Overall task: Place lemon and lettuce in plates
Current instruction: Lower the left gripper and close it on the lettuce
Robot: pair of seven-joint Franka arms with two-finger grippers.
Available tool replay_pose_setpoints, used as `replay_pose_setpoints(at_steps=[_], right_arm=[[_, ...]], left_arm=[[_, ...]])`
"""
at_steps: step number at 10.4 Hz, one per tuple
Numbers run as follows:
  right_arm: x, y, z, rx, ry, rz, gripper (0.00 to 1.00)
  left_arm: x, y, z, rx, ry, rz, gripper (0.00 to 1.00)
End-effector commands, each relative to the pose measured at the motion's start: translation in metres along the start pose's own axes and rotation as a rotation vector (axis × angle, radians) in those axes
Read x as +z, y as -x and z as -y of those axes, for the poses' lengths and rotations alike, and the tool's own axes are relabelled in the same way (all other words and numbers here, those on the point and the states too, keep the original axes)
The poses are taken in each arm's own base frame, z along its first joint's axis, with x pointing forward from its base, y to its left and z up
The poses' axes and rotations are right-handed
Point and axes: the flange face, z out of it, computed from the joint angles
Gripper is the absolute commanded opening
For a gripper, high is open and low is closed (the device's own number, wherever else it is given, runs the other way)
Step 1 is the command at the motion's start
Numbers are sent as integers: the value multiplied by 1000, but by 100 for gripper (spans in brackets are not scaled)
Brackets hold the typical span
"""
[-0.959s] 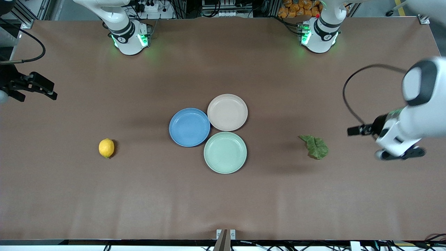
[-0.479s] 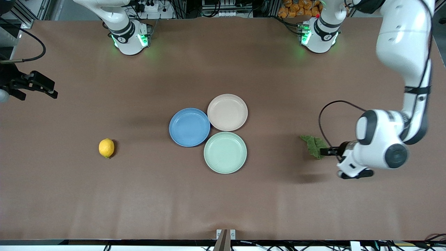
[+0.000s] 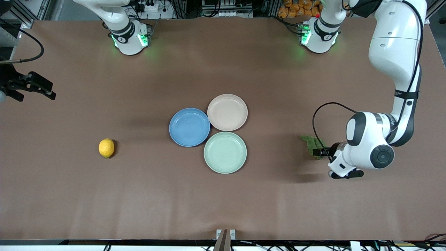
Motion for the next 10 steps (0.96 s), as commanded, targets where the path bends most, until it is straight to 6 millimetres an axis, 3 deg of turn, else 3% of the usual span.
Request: replay_pose_setpoints(at_steps=[1, 5, 10], right_arm=[[-4, 0, 2, 0, -17, -8, 100], [-1, -1, 9, -10, -18, -11, 100], [-5, -2, 8, -9, -17, -28, 100]], left_arm=[[20, 2, 0, 4, -4, -8, 100], [39, -2, -1, -6, 16, 7, 100], [47, -5, -2, -27, 77, 12, 100]])
